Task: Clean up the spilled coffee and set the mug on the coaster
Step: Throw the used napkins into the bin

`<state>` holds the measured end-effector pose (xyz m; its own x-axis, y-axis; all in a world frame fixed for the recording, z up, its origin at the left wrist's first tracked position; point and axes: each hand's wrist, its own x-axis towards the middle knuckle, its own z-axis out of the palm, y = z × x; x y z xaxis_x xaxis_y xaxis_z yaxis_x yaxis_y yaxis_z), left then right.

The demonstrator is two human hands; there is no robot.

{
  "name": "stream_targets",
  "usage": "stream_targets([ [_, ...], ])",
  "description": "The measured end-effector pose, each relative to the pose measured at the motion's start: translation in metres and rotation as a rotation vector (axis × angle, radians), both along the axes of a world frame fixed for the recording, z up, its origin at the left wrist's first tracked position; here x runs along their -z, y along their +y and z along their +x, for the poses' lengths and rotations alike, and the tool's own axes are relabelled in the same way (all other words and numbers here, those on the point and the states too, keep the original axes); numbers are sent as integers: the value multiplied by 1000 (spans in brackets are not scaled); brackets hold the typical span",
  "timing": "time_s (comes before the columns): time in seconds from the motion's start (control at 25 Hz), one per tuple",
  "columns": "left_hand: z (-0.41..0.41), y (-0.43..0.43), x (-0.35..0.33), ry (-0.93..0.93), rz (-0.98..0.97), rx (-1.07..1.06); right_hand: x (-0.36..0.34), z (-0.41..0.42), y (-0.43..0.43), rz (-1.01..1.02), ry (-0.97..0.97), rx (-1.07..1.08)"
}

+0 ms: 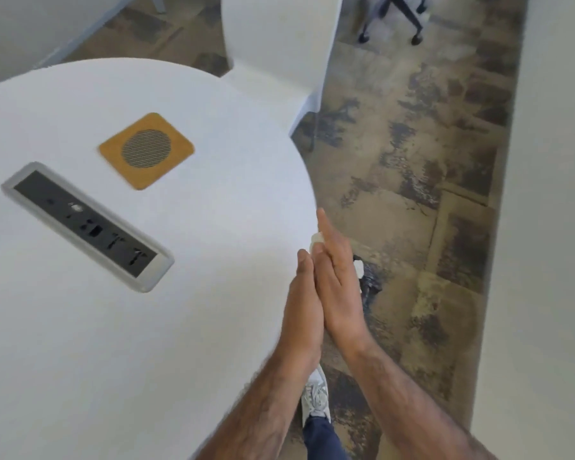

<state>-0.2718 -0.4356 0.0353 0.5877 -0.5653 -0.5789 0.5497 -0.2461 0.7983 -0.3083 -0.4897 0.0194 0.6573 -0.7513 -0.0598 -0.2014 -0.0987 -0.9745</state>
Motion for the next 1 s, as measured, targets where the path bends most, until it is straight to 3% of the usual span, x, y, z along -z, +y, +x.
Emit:
stream_targets([
  [0.12, -32, -41, 17, 127, -124, 119, 15, -32, -45, 102, 137, 145],
  [0.36, -56, -97, 105, 196, 97, 299, 104, -88, -111, 102, 515, 427],
  [0.52, -48, -106, 152, 171, 333, 221, 162, -92, -146, -115, 771, 246],
  [0.68, -30, -99, 181, 119, 404, 155, 203, -88, -175, -268, 1004, 82],
  [1.0, -15, -99, 214, 62, 493, 146, 244, -78, -196, -192, 1065, 44],
])
